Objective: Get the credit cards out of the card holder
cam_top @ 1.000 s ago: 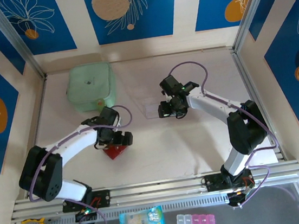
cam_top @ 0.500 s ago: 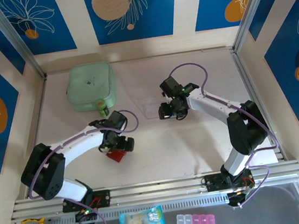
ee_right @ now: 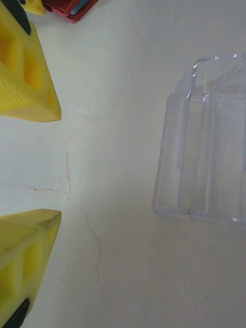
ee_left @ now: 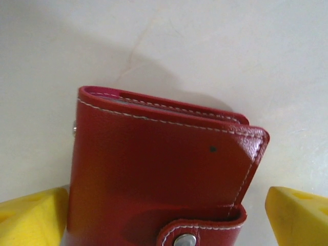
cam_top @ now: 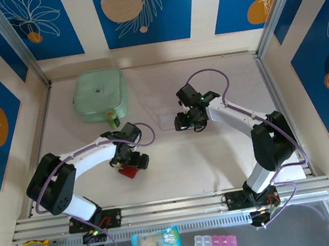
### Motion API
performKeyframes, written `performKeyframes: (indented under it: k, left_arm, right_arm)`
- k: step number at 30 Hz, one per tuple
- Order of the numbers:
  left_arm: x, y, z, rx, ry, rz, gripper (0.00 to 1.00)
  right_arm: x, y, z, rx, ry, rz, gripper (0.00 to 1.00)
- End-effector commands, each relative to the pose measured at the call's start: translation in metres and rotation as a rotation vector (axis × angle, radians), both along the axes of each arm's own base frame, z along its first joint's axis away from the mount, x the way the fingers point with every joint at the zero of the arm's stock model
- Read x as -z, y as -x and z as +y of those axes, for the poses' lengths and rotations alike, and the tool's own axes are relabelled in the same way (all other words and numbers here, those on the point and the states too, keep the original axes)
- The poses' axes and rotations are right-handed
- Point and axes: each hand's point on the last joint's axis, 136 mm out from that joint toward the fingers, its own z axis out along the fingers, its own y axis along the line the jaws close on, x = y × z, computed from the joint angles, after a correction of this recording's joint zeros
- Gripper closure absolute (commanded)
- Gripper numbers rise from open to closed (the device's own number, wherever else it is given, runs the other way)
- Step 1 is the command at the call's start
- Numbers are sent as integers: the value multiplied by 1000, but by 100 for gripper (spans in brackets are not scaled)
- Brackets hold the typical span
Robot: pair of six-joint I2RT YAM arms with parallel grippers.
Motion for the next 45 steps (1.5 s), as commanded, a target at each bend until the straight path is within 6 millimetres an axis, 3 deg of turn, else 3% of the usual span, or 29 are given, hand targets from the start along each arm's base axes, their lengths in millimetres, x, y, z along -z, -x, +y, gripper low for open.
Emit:
performKeyframes:
  k: [1,14,25,32,45]
  left_arm:
    - [5,17,-1,3,16,67,6]
    - [14,22,-5,-1,6,101,12]
    - [1,15,-22,-20,47,75,20]
    - [-11,7,-48,-26,80,48,23]
    - [-24,-17,-120,-125,221,22,27]
  right_arm:
    - [-6,5,2,2,-9,3,51]
    - [-4,7,-1,6,-5,1,51]
    - [-6,8,-5,9,1,-10,51]
    - [-8,10,-15,17,6,-23,51]
    - [-9,13,-47,66,-46,-32,51]
